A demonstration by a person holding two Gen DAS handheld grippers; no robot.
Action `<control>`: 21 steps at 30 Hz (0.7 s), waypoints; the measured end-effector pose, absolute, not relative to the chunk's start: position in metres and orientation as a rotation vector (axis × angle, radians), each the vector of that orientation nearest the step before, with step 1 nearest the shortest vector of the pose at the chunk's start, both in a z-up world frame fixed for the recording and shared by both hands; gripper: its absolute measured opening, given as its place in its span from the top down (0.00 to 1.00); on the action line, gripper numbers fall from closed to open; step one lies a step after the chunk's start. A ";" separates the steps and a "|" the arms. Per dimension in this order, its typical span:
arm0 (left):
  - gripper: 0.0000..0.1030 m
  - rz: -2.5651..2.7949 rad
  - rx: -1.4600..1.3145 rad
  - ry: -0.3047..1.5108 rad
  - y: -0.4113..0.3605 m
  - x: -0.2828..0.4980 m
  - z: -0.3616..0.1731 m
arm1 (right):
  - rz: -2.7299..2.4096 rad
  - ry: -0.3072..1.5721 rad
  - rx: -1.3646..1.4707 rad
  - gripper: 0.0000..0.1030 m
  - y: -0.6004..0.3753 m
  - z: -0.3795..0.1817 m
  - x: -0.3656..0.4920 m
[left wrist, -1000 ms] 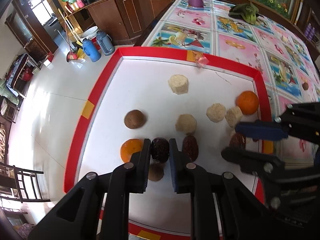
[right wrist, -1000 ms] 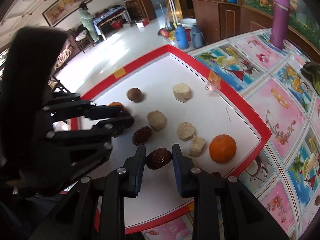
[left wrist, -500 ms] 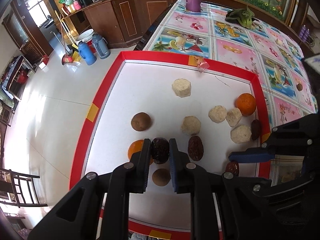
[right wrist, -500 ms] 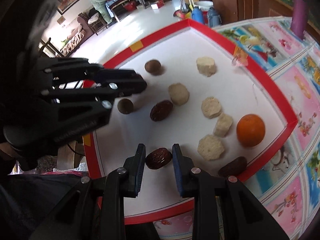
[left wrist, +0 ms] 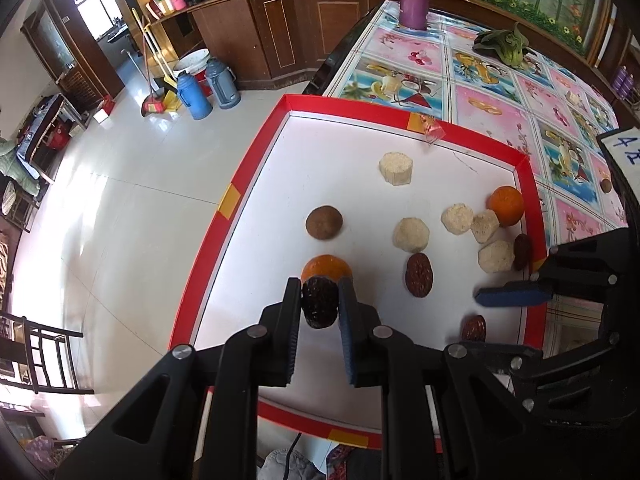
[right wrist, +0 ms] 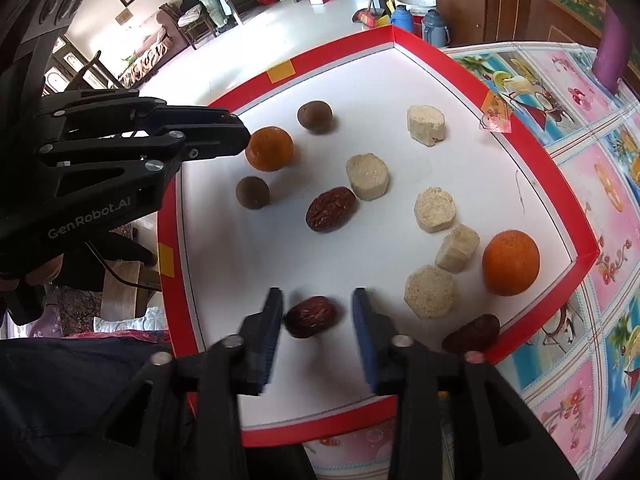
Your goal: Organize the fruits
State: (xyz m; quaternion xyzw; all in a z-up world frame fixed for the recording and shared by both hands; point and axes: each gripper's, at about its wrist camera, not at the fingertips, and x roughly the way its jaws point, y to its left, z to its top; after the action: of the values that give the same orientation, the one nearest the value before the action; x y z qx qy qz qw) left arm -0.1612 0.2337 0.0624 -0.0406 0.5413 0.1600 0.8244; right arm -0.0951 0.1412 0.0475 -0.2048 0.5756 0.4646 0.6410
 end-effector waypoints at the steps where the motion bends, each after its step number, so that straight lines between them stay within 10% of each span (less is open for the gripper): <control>1: 0.71 0.340 -0.090 1.154 0.232 -0.163 0.064 | 1.065 1.304 -0.463 0.55 0.139 0.051 -0.096; 4: 0.40 0.377 -0.081 1.124 0.226 -0.168 0.075 | 1.070 1.271 -0.439 0.55 0.129 0.062 -0.093; 9: 0.19 0.467 -0.057 1.030 0.215 -0.170 0.111 | 1.027 1.192 -0.400 0.55 0.105 0.089 -0.091; 21: 0.05 0.678 -0.158 0.971 0.198 -0.173 0.172 | 0.857 0.947 -0.244 0.49 0.057 0.172 -0.073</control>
State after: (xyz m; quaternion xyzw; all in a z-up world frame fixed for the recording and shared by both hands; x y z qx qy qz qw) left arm -0.1730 0.1982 0.1724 -0.0742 0.4572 0.3193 0.8268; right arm -0.0731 0.0566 0.1717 -0.1135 0.4408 0.3989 0.7960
